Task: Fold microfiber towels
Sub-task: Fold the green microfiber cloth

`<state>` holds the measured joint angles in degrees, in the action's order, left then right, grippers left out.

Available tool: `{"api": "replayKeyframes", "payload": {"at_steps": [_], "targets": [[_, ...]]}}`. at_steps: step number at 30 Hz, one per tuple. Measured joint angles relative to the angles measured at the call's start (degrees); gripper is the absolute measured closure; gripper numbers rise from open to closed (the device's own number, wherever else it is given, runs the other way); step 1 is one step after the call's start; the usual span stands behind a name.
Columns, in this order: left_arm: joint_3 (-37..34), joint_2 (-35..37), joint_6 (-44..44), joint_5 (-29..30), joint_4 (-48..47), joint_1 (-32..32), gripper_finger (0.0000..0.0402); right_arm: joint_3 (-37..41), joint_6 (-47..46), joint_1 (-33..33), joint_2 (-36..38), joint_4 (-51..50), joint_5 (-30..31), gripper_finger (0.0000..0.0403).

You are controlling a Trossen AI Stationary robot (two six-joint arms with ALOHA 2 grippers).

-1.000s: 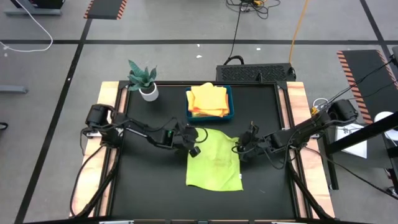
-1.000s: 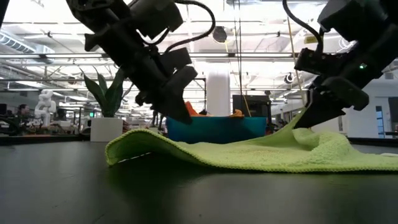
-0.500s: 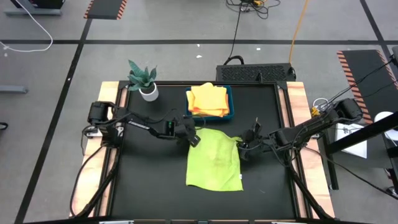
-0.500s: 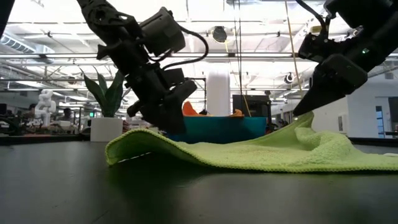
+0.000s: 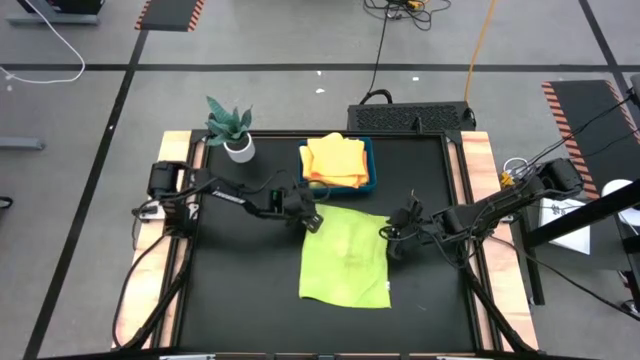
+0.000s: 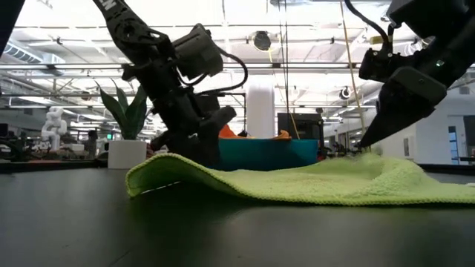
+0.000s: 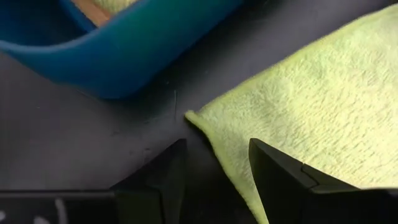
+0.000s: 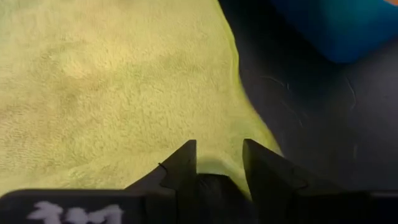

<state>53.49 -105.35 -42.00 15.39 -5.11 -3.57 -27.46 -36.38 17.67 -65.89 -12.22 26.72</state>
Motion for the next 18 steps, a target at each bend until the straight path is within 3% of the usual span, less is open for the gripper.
{"api": "replayKeyframes", "payload": {"at_steps": [11,15,18], "targets": [[0.0,-1.9,1.6,-0.4,5.0,-1.6,0.0224,0.0,-0.2,0.0,0.0,-0.6,-0.1,0.0257],[0.0,-2.0,2.7,-1.6,5.2,-1.6,0.0228,0.0,-1.3,-0.1,0.0,-1.5,-3.8,0.0257],[0.0,-2.0,4.4,-1.5,4.8,-1.6,0.0252,0.0,-2.7,-0.1,0.0,-5.0,-6.3,0.0257]]}}
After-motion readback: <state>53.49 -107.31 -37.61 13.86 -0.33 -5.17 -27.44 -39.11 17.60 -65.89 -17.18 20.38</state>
